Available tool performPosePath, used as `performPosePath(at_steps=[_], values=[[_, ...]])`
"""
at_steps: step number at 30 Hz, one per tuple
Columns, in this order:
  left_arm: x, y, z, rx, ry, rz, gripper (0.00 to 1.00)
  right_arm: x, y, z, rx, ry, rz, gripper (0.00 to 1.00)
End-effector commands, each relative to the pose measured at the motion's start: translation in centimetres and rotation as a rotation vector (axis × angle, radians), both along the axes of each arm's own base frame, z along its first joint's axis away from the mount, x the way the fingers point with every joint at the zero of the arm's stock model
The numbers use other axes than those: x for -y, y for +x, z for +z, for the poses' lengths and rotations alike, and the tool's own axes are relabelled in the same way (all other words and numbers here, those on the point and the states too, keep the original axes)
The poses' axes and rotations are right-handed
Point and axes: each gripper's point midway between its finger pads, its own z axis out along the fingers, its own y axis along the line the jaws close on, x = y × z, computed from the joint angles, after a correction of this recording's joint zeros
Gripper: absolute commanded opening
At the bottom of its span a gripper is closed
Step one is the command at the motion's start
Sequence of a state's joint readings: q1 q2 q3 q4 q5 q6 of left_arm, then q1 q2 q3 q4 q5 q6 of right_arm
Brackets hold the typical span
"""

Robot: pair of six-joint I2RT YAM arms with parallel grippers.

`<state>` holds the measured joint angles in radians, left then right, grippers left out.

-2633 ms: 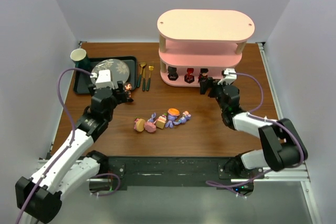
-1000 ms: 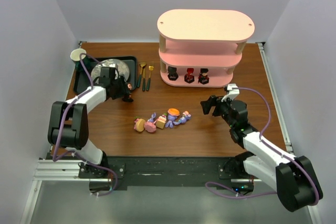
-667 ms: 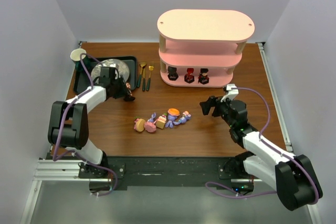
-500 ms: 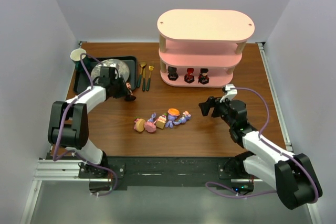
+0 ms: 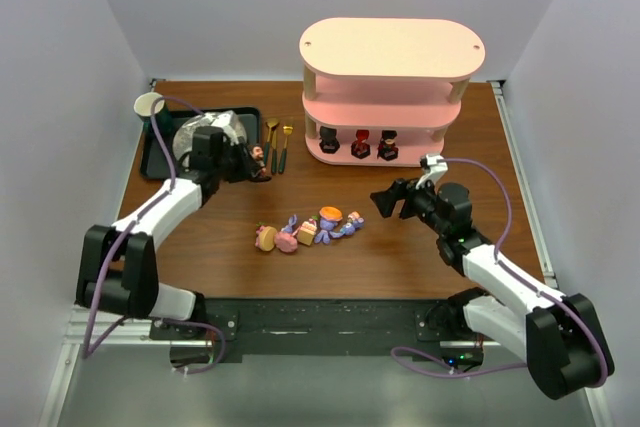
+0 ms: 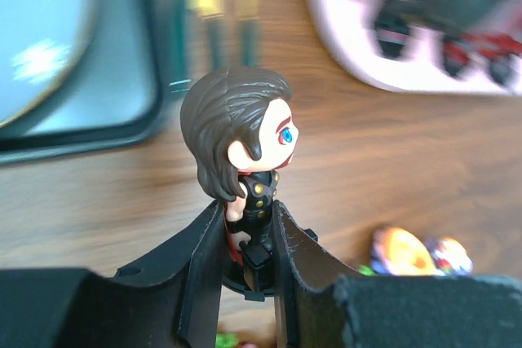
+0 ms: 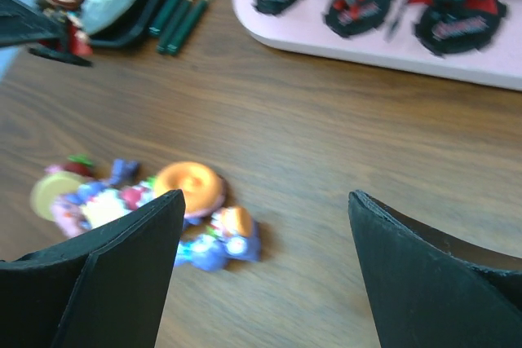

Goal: Place and organize the plastic toys onto the shelf

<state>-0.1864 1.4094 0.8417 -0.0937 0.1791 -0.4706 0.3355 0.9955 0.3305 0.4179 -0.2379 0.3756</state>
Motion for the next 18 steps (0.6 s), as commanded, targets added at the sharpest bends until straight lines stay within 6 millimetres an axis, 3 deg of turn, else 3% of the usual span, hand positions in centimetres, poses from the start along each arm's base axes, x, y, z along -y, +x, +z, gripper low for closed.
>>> performPosePath(at_steps=[1,9,14,18], values=[[4.2,-0.2,5.6,0.251,0.028,-0.118,0.22,-2.5,0.0,4.5,0.033,0.103,0.081,0.85],[9.5,-3.3,9.7,0.531,0.029,-0.26,0.22,-5.8,-1.1,8.7,0.014,0.215,0.16,0.85],[12.8,-5.7,9.7,0.639,0.002,-0.382,0.22,-8.7,-1.7,10.7,0.003,0.28,0.232,0.85],[14.4,-6.3,9.6,0.684,-0.009,-0.439,0.22,-10.0,-1.5,10.7,-0.017,0.294,0.279,0.85]])
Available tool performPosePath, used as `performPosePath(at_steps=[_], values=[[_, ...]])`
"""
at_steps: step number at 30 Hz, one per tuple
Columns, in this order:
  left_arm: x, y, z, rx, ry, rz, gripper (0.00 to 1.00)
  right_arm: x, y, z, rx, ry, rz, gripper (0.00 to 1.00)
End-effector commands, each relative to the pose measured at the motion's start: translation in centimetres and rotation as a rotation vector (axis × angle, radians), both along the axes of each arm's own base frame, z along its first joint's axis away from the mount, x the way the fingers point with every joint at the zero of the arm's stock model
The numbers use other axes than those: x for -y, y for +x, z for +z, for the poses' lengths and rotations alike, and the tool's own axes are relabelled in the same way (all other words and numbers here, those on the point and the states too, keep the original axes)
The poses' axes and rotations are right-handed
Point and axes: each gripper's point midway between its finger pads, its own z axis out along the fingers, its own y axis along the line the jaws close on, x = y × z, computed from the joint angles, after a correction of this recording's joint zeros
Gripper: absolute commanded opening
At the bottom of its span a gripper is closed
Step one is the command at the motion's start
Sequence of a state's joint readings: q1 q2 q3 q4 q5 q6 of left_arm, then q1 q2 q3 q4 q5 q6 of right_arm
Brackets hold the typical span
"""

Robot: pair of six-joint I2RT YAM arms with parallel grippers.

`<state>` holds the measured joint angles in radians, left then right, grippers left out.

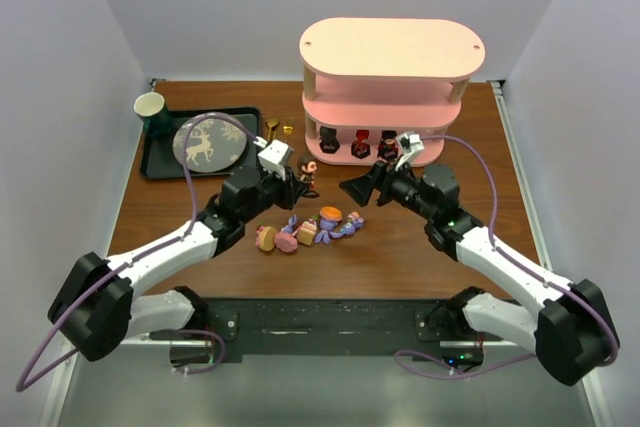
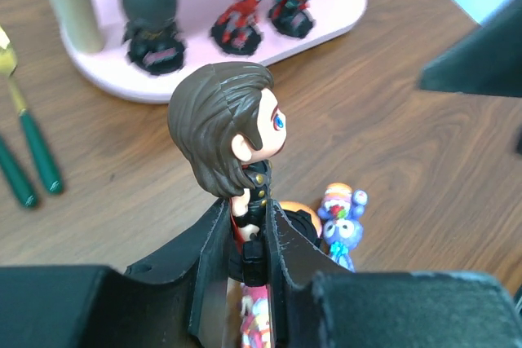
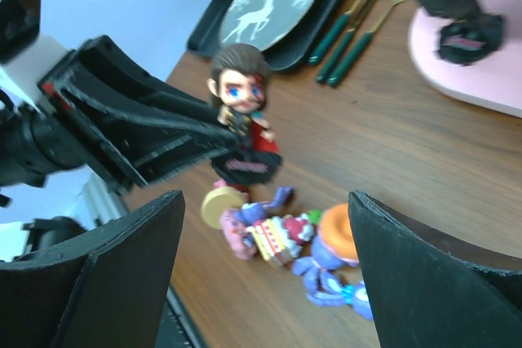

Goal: Place and organize the plastic toys onto the shelf

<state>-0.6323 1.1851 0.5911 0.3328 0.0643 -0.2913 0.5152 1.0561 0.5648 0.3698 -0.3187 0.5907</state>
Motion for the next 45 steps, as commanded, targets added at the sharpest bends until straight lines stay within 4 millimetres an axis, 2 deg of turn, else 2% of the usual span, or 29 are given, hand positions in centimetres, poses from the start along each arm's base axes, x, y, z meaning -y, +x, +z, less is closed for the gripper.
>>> performPosePath(at_steps=[1,9,14,27,35,41,45], values=[[2.0,0.4,4.1,0.201,-0.073,-0.056,0.22,-1.9,0.2,2.1,0.007,0.065,0.068,0.85],[4.1,-0.6,3.7,0.213,-0.087,-0.13,0.22,-3.6,1.0,2.0,0.015,0.089,0.132,0.84],[4.5,-0.7,3.4,0.213,-0.082,-0.14,0.23,-4.7,1.0,2.5,0.036,0.109,0.182,0.82],[5.3,-1.6,3.4,0.211,-0.089,-0.171,0.23,-4.8,3.0,2.4,0.066,0.073,0.136,0.75],[5.6,-1.8,3.5,0.213,-0.095,-0.177,0.23,-5.1,3.2,2.5,0.077,0.075,0.145,0.65],[5.7,-1.7,3.0,0.206,-0.087,-0.174,0.24,-5.2,3.1,2.1,0.075,0.069,0.154,0.48],[5.7,-1.7,3.0,0.208,-0.083,-0.177,0.24,-5.1,3.2,1.6,0.08,0.049,0.148,0.29]])
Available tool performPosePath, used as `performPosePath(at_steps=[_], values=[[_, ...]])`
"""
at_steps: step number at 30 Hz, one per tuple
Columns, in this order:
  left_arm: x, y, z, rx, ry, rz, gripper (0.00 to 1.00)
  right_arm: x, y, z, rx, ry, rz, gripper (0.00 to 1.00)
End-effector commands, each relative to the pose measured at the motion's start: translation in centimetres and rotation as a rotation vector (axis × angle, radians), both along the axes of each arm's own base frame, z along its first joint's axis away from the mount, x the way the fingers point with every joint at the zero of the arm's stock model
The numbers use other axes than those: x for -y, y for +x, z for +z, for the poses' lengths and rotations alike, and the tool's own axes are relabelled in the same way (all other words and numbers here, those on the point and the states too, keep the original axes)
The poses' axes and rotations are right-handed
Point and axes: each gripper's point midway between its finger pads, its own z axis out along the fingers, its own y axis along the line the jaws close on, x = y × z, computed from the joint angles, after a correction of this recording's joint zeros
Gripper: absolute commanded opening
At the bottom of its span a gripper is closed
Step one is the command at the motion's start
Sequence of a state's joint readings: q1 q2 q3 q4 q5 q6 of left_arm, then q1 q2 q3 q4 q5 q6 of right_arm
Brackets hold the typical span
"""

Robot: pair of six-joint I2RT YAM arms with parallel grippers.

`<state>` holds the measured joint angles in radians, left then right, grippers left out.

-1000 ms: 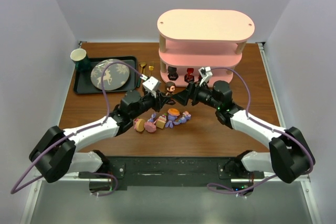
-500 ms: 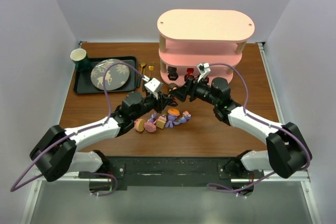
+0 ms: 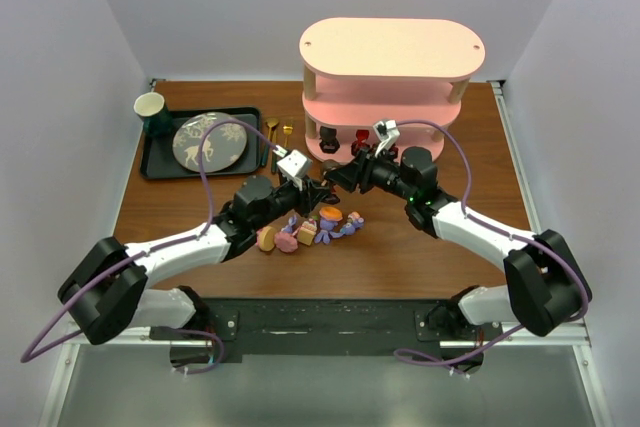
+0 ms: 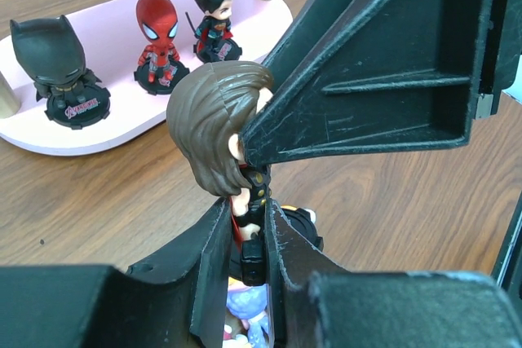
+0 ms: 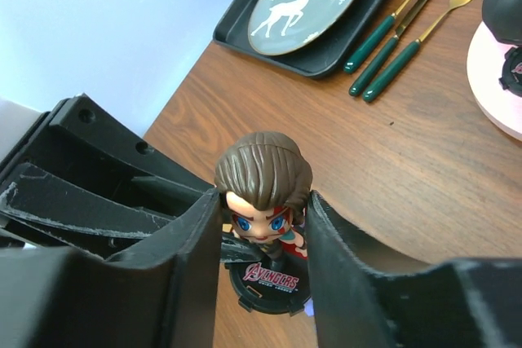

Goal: Place and organize the plastic toys onto the shelf

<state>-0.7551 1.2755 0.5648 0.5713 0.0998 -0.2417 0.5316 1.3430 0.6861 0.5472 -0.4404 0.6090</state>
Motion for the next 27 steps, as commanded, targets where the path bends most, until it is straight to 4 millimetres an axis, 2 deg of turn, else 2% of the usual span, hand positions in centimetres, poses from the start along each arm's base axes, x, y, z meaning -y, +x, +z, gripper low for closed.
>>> performPosePath(at_steps=[1,4,5,6,7,8,10,11,15,20,21,22,23,24,25,26,27], values=[[0.5,0.3,2.0,0.079,-0.038,-0.007,0.24,-0.5,0.6,2.2,0.088,0.017,0.01,0.2],[0.4,0.4,1.9,0.076,-0.033,0.002,0.34,-0.2,0.8,1.6,0.094,-0.011,-0.007,0.08],[0.2,0.4,1.7,0.068,-0.031,0.01,0.44,0.0,0.8,1.6,0.098,-0.018,-0.016,0.04],[0.2,0.4,1.6,0.064,-0.029,0.012,0.49,0.3,1.0,1.3,0.107,-0.034,-0.03,0.02],[0.1,0.5,1.4,0.058,-0.027,0.017,0.53,0.5,1.0,1.2,0.111,-0.046,-0.041,0.01],[0.1,0.5,1.3,0.05,-0.029,0.022,0.62,0.7,1.1,1.1,0.117,-0.055,-0.052,0.0],[-0.1,0.4,1.1,0.038,-0.035,0.031,0.7,1.6,1.6,0.7,0.136,-0.093,-0.1,0.0],[-0.2,0.4,1.1,0.032,-0.037,0.035,0.77,1.9,1.8,0.5,0.141,-0.107,-0.118,0.0],[-0.8,0.5,1.1,-0.006,-0.055,0.083,0.91,4.3,3.0,-0.4,0.209,-0.196,-0.232,0.0],[-2.7,0.9,1.9,-0.08,-0.077,0.202,0.99,8.8,5.3,-0.6,0.286,-0.263,-0.421,0.0],[-3.1,1.1,2.0,-0.096,-0.078,0.226,0.99,10.3,5.7,-1.3,0.296,-0.296,-0.466,0.0],[-3.7,1.3,2.6,-0.111,-0.099,0.266,0.99,11.0,6.0,-0.9,0.325,-0.295,-0.491,0.0],[-4.4,1.4,2.4,-0.143,-0.082,0.295,1.0,12.3,6.6,-1.0,0.329,-0.316,-0.556,0.0],[-5.0,1.5,2.4,-0.161,-0.082,0.317,1.0,13.6,7.0,-1.7,0.328,-0.343,-0.591,0.0],[-5.5,1.6,2.9,-0.182,-0.104,0.341,1.0,14.3,7.4,-1.4,0.348,-0.339,-0.624,0.0],[-6.8,1.9,2.6,-0.217,-0.088,0.38,1.0,15.2,7.7,-1.5,0.35,-0.349,-0.657,0.0],[-7.5,2.1,2.7,-0.235,-0.09,0.397,1.0,16.7,8.0,-2.1,0.342,-0.367,-0.708,0.0]])
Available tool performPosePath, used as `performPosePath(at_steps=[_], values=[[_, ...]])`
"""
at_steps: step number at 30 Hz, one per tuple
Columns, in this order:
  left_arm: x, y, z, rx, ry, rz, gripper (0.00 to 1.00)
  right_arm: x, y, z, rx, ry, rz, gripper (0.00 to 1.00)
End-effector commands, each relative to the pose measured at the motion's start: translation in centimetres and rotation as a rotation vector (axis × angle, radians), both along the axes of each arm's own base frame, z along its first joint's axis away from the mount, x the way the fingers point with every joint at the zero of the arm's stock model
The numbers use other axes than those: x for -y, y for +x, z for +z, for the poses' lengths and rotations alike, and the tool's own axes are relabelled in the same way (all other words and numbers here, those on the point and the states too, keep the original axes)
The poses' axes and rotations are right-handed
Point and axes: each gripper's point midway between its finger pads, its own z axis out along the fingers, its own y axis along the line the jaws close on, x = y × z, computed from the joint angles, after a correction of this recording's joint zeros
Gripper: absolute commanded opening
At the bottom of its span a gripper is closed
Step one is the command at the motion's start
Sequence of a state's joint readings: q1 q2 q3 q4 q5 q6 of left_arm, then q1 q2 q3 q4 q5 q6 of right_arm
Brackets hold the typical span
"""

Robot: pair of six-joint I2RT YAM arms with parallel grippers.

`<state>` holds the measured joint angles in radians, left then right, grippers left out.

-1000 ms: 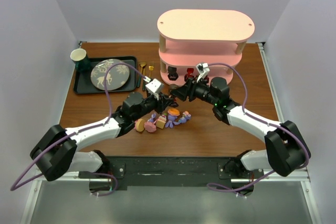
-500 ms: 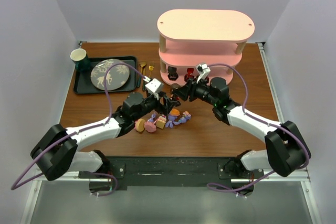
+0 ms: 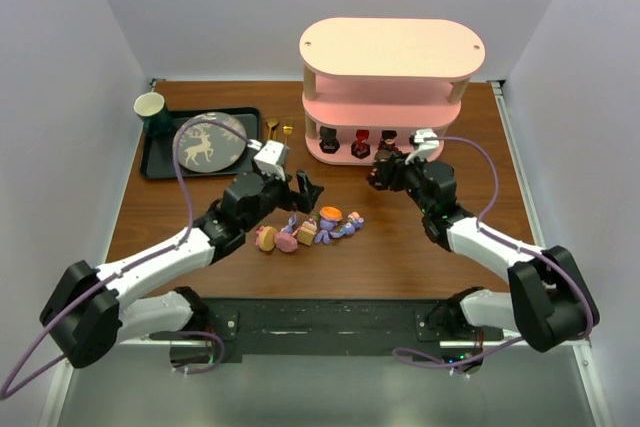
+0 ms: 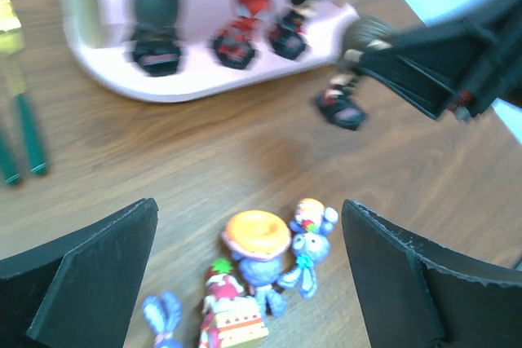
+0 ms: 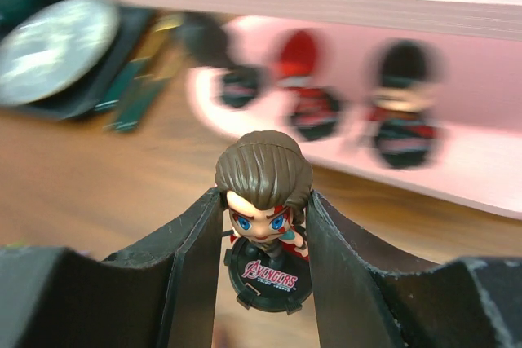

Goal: Place and organize the plastic toys onto the shelf

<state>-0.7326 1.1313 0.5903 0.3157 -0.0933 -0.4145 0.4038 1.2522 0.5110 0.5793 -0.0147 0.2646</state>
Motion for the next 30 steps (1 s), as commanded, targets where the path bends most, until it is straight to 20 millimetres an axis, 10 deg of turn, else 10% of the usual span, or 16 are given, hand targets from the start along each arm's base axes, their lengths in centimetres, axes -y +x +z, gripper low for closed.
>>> performPosePath(at_steps=[1,16,30], values=[[-3.8,1.3,2.6,-0.089,-0.07,0.162,1.0,5.1,2.7,2.9,0.188,-0.037,-0.222,0.0],[-13.4,1.5,6.7,0.051,0.091,0.375,1.0,9.9,7.6,1.4,0.296,-0.095,-0.311,0.0],[-14.7,1.2,7.1,0.103,0.092,0.417,1.0,11.1,10.2,0.7,0.326,-0.125,-0.291,0.0]])
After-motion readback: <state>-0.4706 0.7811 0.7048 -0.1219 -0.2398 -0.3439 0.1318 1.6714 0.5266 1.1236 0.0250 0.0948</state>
